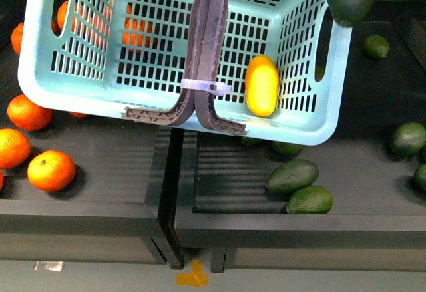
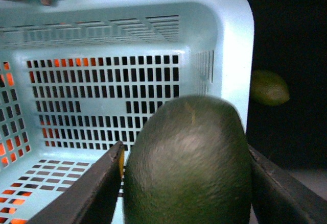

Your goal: Pick mango and avocado into basket

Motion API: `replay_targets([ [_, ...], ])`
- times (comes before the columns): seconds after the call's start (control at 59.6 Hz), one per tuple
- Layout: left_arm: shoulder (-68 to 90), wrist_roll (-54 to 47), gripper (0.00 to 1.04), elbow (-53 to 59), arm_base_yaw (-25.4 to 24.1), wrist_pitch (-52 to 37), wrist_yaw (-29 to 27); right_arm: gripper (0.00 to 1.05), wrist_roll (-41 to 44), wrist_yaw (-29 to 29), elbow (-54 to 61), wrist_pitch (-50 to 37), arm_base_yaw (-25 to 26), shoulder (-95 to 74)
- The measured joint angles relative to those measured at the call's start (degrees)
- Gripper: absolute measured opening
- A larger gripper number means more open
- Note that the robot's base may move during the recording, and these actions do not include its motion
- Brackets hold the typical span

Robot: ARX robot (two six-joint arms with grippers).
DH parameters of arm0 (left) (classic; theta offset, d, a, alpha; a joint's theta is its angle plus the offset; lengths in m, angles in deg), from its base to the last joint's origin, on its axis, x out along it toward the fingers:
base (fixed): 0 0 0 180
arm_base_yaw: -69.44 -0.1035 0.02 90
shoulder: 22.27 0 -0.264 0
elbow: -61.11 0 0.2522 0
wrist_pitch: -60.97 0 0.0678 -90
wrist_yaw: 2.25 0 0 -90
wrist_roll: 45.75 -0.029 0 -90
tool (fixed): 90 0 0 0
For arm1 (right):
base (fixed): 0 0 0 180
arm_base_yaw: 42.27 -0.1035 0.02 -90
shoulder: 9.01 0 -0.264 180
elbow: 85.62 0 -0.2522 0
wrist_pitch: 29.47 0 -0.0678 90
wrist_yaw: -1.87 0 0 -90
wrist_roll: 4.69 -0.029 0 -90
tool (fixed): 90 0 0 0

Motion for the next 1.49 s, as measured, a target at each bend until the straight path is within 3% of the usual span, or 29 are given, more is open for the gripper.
replay_targets([
  [0.185,0.0,0.0,0.15,0.0,0.0,0.0,0.1,0.97,-0.3,-0.9,0.6,-0.8,0.3,2.1],
  [0.319,0.0,0.6,0.15,0.0,0.1,0.0,0.3,0.96,1.7,-0.5,4.0,-1.2,2.3,8.7],
  [0.453,0.0,0.1,0.15,0.0,-0.1,0.0,-0.2,0.96,7.2,-1.0,18.0,0.5,9.4,28.6],
  [0.504,0.0,0.3,0.15,0.0,-0.1,0.0,-0.2,0.86,11.9,2.5,27.1,-10.1,10.6,34.5],
  [0.537,0.0,0.4,0.15,0.0,-0.1,0.0,-0.2,0.77,14.6,1.0,32.0,-18.3,11.7,36.5],
  [0.587,0.0,0.3,0.15,0.0,0.0,0.0,-0.2,0.68,16.6,-0.3,35.4,-22.9,12.8,37.8],
  [0.873,0.0,0.5,0.15,0.0,0.0,0.0,0.2,0.23,19.1,-0.5,44.9,-25.0,13.7,45.3],
  [0.957,0.0,0.6,0.15,0.0,0.0,0.0,0.2,0.02,19.4,-0.4,47.7,-24.5,13.7,49.0],
  [1.494,0.0,0.5,0.15,0.0,0.0,0.0,0.2,0.02,19.6,-0.5,55.3,-14.2,13.7,66.7],
])
